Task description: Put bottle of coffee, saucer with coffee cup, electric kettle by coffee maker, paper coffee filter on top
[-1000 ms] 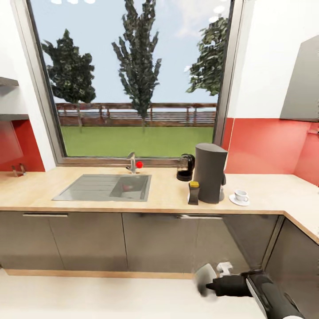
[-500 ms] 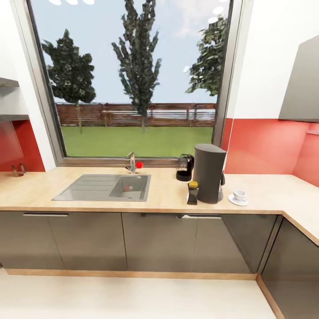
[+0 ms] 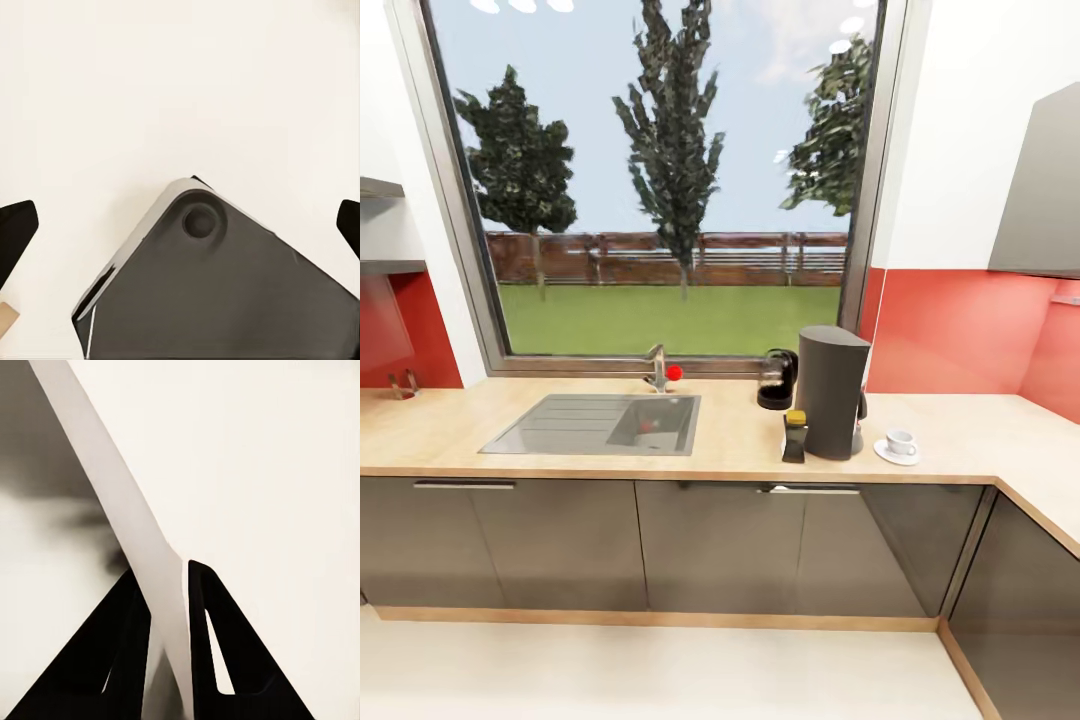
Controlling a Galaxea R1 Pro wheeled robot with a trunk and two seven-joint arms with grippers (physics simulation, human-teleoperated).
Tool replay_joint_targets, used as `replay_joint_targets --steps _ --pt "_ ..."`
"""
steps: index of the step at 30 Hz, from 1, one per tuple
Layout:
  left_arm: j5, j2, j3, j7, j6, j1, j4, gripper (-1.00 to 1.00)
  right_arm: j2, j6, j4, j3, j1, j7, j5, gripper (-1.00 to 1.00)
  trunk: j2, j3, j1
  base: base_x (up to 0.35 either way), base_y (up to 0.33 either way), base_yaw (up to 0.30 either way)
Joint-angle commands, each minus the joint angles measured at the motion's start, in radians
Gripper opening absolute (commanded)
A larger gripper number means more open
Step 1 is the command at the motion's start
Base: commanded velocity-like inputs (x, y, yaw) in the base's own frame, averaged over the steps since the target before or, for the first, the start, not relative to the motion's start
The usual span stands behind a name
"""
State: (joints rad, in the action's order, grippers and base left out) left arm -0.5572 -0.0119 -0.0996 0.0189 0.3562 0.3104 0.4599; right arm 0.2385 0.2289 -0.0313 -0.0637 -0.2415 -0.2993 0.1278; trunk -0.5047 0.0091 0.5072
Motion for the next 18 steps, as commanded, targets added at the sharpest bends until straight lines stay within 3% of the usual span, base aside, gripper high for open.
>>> replay_joint_targets --steps 1,6,18 --pt "-0.005 -0.003 0.001 0.000 0.001 0.001 0.001 1.00 0.002 0.012 -0.003 -0.007 0.002 -0.007 0.004 -1.00 0.000 0.000 0.000 0.000 0.000 0.000" --pt "0.004 -0.016 0.003 -0.011 0.001 0.001 -0.012 1.00 0.005 0.036 -0.004 -0.007 0.012 0.013 -0.019 -1.00 0.000 0.000 0.000 0.000 0.000 0.000" --pt "0.006 -0.016 0.004 -0.014 0.003 0.001 -0.021 1.00 0.003 0.029 -0.004 -0.007 0.013 0.084 -0.074 -1.00 0.000 0.000 0.000 0.000 0.000 0.000"
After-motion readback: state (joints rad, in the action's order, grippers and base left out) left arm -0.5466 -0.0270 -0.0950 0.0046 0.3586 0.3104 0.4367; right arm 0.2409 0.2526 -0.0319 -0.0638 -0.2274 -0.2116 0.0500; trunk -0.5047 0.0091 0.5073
